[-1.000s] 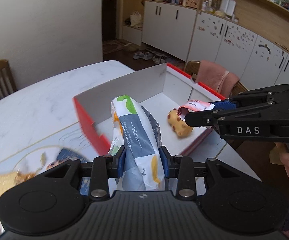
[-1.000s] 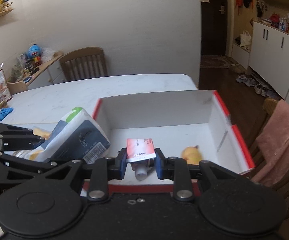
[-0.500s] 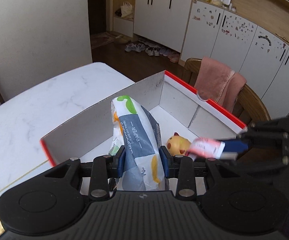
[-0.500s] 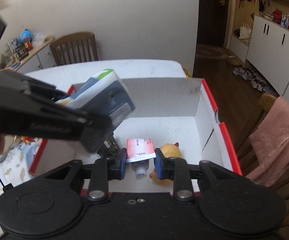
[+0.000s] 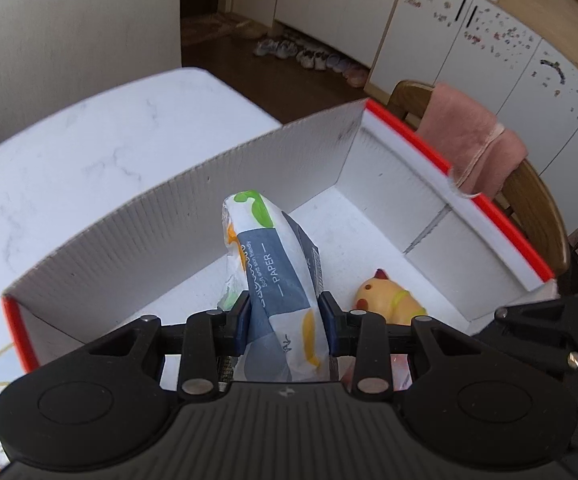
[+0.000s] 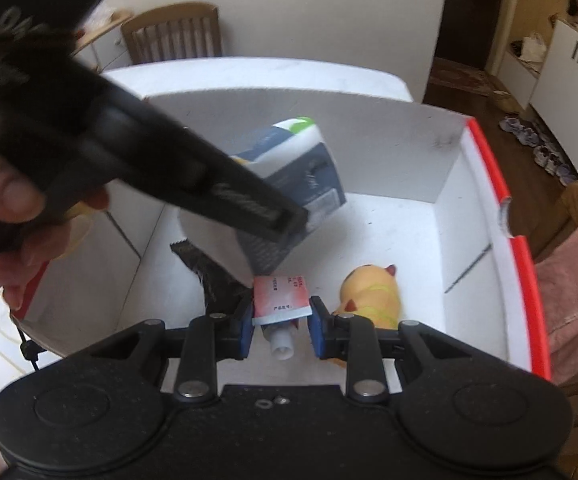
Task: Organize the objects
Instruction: 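Lower both tools into the box and open them to release the items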
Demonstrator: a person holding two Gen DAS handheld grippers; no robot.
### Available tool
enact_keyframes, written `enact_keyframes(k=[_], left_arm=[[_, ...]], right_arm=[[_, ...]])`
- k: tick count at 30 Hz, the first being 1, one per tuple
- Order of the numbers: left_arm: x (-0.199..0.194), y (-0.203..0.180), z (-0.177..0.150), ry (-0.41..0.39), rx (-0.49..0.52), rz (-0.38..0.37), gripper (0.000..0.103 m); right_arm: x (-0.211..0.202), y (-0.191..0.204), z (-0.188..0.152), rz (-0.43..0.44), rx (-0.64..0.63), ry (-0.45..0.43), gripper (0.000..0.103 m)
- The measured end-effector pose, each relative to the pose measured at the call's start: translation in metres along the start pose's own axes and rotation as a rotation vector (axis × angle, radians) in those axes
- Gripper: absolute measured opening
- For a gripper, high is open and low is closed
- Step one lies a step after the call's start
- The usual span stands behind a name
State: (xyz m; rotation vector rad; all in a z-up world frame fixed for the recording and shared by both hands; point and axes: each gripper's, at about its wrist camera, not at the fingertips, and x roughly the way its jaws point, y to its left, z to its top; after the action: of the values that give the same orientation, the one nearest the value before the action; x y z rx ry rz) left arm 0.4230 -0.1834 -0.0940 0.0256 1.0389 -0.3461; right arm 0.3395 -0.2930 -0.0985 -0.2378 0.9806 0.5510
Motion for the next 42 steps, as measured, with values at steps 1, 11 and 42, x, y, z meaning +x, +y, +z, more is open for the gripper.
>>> enact_keyframes(k=[1, 11, 42], left_arm=[[0.004, 0.001, 0.0, 0.009, 0.002, 0.0, 0.034], [0.029, 0.003, 0.001, 0.069, -0.01, -0.014, 0.034], [0.007, 0.005, -0.003, 0.085, 0.015, 0.089, 0.064]], right_arm=[[0.002, 0.0, 0.001, -0.002, -0.003, 0.005, 0.026], [0.018, -0.001, 0.001, -0.01, -0.01, 0.034, 0.026], [0.01, -0.011, 0.002, -0.009, 0.028, 0.033, 0.035]])
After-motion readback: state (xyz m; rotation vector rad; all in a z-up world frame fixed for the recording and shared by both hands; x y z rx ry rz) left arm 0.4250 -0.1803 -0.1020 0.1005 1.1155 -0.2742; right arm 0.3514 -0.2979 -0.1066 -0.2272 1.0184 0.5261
